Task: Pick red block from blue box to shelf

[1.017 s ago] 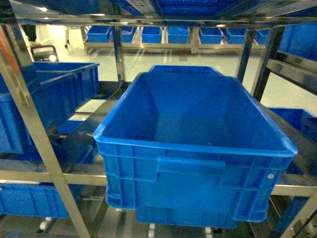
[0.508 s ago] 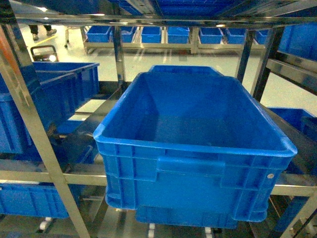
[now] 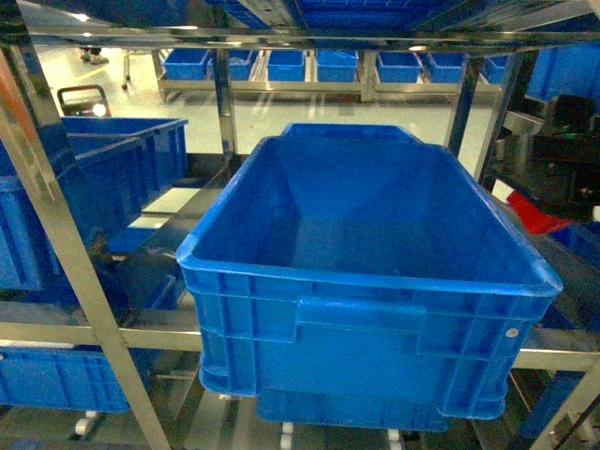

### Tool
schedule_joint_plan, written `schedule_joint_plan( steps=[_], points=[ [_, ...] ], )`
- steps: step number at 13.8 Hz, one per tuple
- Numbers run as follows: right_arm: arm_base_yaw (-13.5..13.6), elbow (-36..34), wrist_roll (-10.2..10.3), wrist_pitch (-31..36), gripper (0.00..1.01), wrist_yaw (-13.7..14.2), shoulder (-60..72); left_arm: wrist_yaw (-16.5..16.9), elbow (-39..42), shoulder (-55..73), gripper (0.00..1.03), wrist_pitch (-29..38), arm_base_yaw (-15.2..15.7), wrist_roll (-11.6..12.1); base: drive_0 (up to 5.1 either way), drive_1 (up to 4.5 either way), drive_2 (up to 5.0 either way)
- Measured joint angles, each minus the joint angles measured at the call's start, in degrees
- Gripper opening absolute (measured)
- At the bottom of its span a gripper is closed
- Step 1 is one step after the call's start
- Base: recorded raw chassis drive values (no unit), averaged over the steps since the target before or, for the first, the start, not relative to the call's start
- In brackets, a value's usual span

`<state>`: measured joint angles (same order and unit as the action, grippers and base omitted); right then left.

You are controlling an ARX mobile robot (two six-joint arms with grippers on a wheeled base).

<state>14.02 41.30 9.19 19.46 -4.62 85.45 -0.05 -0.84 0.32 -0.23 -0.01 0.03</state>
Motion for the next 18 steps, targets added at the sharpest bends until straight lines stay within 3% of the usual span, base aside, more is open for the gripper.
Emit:
schedule_joint_plan(
  steps=[1,8,15,16,18],
  points=[
    [2.75,10.45,-0.28,6.43,0.27,2.73,19.37,0.0,0.0,0.02,0.98,0.02,0.0,0.0,0.0,0.0,0.0],
    [3.54,21.16,-2.43,6.51,0.27,5.86,30.69,0.0,0.02,0.0,0.98,0.0,0.0,-0.02,0.0,0.0,0.0],
    [3.58,26.21,-2.38,4.2,0.27,6.49,33.9,0.0,0.02,0.0,0.98,0.0,0.0,0.0,0.0,0.0,0.0],
    [3.63,27.54,-2.38,3.23,0.33,6.51,34.12,0.0,0.0,0.0,0.98,-0.02,0.0,0.0,0.0,0.0,0.0],
    [3.89,28.06,-2.38,3.78,0.56,6.32,34.07,0.0,0.0,0.02,0.98,0.02,0.0,0.0,0.0,0.0,0.0]
  ],
)
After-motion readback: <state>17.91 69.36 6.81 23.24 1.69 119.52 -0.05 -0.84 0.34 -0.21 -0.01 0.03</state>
